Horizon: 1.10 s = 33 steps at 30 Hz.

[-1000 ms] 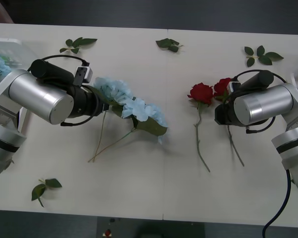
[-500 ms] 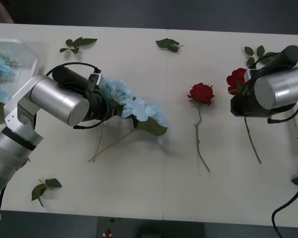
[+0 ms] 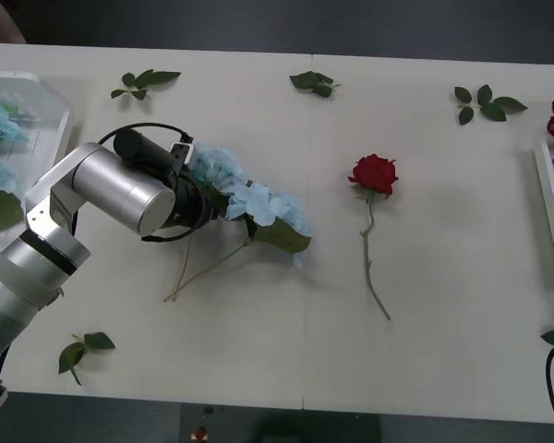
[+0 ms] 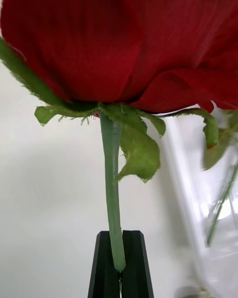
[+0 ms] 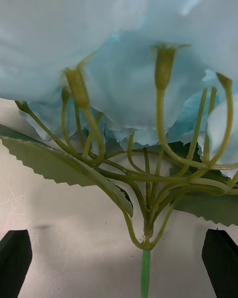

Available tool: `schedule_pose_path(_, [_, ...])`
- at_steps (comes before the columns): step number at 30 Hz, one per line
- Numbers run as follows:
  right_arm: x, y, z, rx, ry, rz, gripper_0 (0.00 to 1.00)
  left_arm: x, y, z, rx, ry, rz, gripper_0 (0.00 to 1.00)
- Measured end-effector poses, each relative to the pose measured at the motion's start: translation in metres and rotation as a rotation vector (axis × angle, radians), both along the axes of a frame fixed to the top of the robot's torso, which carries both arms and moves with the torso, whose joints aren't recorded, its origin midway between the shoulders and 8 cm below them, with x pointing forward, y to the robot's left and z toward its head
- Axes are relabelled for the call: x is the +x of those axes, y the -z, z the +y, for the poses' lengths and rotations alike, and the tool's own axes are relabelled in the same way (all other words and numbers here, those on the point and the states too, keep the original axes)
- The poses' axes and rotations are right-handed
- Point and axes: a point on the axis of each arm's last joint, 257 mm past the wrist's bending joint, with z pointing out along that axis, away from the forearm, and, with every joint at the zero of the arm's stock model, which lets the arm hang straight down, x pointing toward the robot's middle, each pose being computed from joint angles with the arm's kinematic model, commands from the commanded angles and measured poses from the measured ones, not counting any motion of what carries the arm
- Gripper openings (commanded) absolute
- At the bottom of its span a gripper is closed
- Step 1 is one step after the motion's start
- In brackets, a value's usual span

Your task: Put the red flowers into the right box and the blue flowers into the left box

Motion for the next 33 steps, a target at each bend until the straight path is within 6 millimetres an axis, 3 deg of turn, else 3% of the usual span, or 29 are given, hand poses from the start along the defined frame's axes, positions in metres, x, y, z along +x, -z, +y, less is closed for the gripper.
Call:
schedule_pose_path(5, [-0.012, -0.009, -0.052, -0.019, 0.024, -0.007, 0.00, -0.001, 0.007, 0.006, 0.007, -0.014, 0.015, 0.98])
schedule_pose_path(7, [-0.016, -0.008, -0.072, -0.034, 0.052, -0.001, 0.00, -0.001, 0.009, 0.008, 0.008, -0.017, 0.019, 0.79])
schedule_pose_path(8, [-0.017, -0.008, -0.082, -0.044, 0.062, 0.002, 0.00, -0.001, 0.009, 0.008, 0.009, -0.017, 0.019, 0.65])
schedule_pose_path(9, [-0.017, -0.007, -0.090, -0.054, 0.070, 0.005, 0.00, -0.001, 0.009, 0.008, 0.008, -0.017, 0.019, 0.44])
schedule_pose_path(11, [-0.018, -0.005, -0.108, -0.085, 0.070, 0.013, 0.00, -0.001, 0.009, 0.008, 0.008, -0.017, 0.019, 0.24])
schedule_pose_path(12, [-0.018, -0.005, -0.117, -0.103, 0.068, 0.013, 0.00, -0.001, 0.009, 0.008, 0.008, -0.017, 0.019, 0.08])
schedule_pose_path(14, [-0.017, -0.001, -0.133, -0.126, 0.070, 0.014, 0.00, -0.001, 0.009, 0.008, 0.008, -0.017, 0.019, 0.01])
schedule_pose_path(20, [-0.013, 0.014, -0.172, -0.142, 0.122, -0.017, 0.00, 0.000, 0.008, 0.010, 0.019, -0.018, 0.010, 0.00])
schedule_pose_path(29, [0.000, 0.042, -0.191, -0.163, 0.150, -0.057, 0.00, 0.005, 0.004, 0.009, 0.020, -0.013, -0.012, 0.00])
schedule_pose_path(31, [0.001, 0.047, -0.189, -0.170, 0.141, -0.046, 0.03, 0.006, 0.001, 0.007, 0.023, -0.009, -0.021, 0.00])
schedule_pose_path(33, [0.002, 0.049, -0.187, -0.176, 0.132, -0.039, 0.16, 0.007, -0.004, 0.004, 0.018, -0.004, -0.029, 0.00])
